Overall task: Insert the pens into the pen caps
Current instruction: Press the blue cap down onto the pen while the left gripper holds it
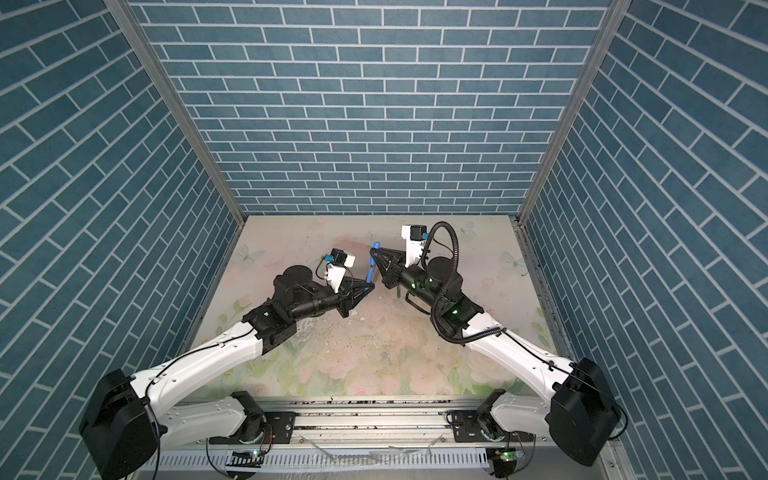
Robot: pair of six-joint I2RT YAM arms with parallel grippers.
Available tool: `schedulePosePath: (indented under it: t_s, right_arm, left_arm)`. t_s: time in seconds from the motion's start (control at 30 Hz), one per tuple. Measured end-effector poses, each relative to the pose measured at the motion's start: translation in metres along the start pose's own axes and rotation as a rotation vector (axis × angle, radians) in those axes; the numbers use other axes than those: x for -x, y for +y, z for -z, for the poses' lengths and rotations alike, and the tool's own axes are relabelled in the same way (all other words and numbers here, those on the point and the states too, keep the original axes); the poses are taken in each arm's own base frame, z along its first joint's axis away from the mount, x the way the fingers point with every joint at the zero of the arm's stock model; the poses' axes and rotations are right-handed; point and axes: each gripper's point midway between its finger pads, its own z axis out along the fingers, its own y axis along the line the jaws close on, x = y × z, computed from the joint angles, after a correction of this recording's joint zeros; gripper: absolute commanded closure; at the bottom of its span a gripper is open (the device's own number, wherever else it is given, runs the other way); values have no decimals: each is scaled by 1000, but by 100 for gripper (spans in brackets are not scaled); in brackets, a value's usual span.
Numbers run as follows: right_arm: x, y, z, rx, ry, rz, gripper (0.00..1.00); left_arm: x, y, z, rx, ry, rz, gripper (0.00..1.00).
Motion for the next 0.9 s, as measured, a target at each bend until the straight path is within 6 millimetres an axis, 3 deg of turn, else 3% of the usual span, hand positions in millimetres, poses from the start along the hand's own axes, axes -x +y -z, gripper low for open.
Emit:
schedulePosePath:
  t_s: [0.4,0.9]
  right_arm:
    - [-20,-2,-1,59,21,-32,89]
    - [-11,-1,4,78,-63,-39,92]
  left_arm:
    - [-6,7,1,32,10,32,100]
    - [9,3,-1,27,31,54,100]
